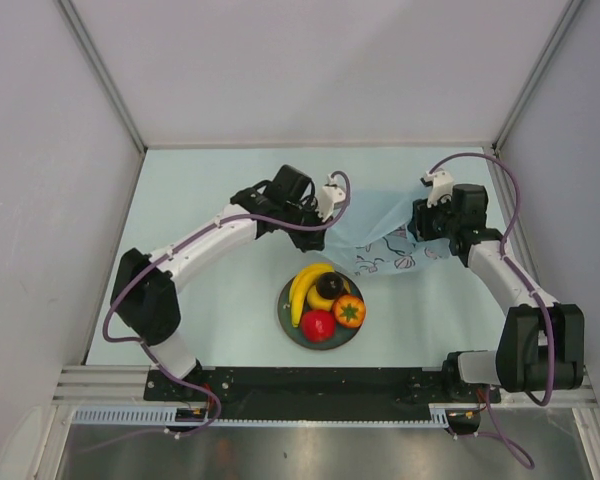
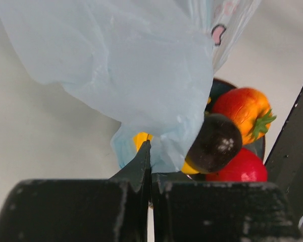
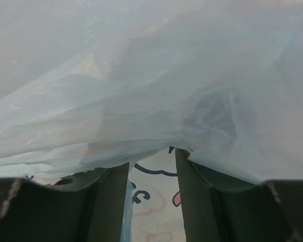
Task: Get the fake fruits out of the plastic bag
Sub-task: Adjust the plastic bag at the center of the board, then take out the fake fruit from the plastic bag.
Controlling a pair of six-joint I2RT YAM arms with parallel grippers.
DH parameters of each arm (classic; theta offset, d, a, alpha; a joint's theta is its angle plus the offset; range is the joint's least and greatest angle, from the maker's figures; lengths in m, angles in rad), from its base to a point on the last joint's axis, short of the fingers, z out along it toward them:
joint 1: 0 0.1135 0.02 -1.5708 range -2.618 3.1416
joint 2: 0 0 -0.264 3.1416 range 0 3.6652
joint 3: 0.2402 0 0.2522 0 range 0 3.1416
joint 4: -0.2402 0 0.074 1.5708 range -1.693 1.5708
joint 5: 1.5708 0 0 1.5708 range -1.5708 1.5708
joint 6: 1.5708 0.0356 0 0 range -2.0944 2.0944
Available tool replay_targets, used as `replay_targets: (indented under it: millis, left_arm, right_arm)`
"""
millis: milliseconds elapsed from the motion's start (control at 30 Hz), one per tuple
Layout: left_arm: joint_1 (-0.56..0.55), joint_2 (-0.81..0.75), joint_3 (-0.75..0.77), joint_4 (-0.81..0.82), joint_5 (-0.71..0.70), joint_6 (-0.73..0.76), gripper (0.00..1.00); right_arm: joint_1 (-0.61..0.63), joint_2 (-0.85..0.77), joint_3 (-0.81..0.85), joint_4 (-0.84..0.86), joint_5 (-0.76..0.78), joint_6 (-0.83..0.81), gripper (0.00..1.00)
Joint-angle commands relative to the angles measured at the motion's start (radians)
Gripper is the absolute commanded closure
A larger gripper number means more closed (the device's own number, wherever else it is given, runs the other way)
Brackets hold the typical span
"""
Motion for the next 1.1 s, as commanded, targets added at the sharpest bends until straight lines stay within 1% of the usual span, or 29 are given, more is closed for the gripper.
replay_targets:
  millis: [0,100,167,233,267,300,333,400,467,567,700,733,833,933,967,1033,1067]
  left_arm:
    - [-0.025,0.005,0.118,0.035,0.047,-0.044,1.0]
    - [-0.044,0.019,0.172,0.029,0.076,-0.052,1.0]
    - [-0.059,0.029,0.21,0.022,0.088,-0.055,1.0]
    - [-0.076,0.032,0.24,0.022,0.102,-0.059,1.0]
    - [-0.079,0.032,0.244,0.027,0.107,-0.063,1.0]
    - [-0.082,0.032,0.247,0.028,0.111,-0.07,1.0]
    - [-0.085,0.034,0.255,0.029,0.116,-0.073,1.0]
    - [-0.094,0.039,0.258,0.032,0.131,-0.075,1.0]
    - [-0.099,0.046,0.261,0.035,0.14,-0.079,1.0]
    - [-0.102,0.052,0.27,0.035,0.153,-0.086,1.0]
    - [-0.102,0.057,0.286,0.036,0.156,-0.089,1.0]
    - [-0.102,0.059,0.289,0.039,0.156,-0.09,1.0]
    - [-0.108,0.057,0.3,0.039,0.153,-0.09,1.0]
    - [-0.117,0.054,0.306,0.038,0.147,-0.084,1.0]
    - [-0.117,0.054,0.307,0.038,0.147,-0.083,1.0]
    - [-0.126,0.059,0.315,0.039,0.15,-0.081,1.0]
    - [-0.131,0.071,0.322,0.035,0.157,-0.081,1.0]
  right_arm:
    - [0.006,-0.045,0.01,0.01,-0.077,-0.016,0.54]
    - [0.029,-0.083,0.015,-0.013,-0.076,-0.044,0.54]
    - [0.084,-0.123,0.021,-0.065,-0.045,-0.102,0.52]
    - [0.144,-0.149,0.038,-0.139,0.007,-0.14,0.5]
    - [0.162,-0.175,0.041,-0.157,0.025,-0.159,0.48]
    - [0.182,-0.191,0.041,-0.173,0.048,-0.206,0.47]
    - [0.226,-0.201,0.041,-0.193,0.103,-0.226,0.46]
    - [0.253,-0.215,0.042,-0.203,0.127,-0.295,0.49]
    - [0.274,-0.185,0.048,-0.19,0.143,-0.323,0.53]
    - [0.283,-0.119,0.07,-0.153,0.166,-0.363,0.58]
    - [0.271,0.017,0.075,-0.086,0.203,-0.449,0.61]
    - [0.262,0.039,0.078,-0.066,0.211,-0.478,0.61]
    - [0.205,0.14,0.116,-0.032,0.234,-0.476,0.61]
    - [0.139,0.2,0.165,-0.018,0.24,-0.427,0.58]
    - [0.13,0.207,0.168,-0.012,0.246,-0.424,0.54]
    - [0.119,0.219,0.168,0.007,0.28,-0.427,0.49]
    - [0.115,0.23,0.168,0.013,0.289,-0.424,0.43]
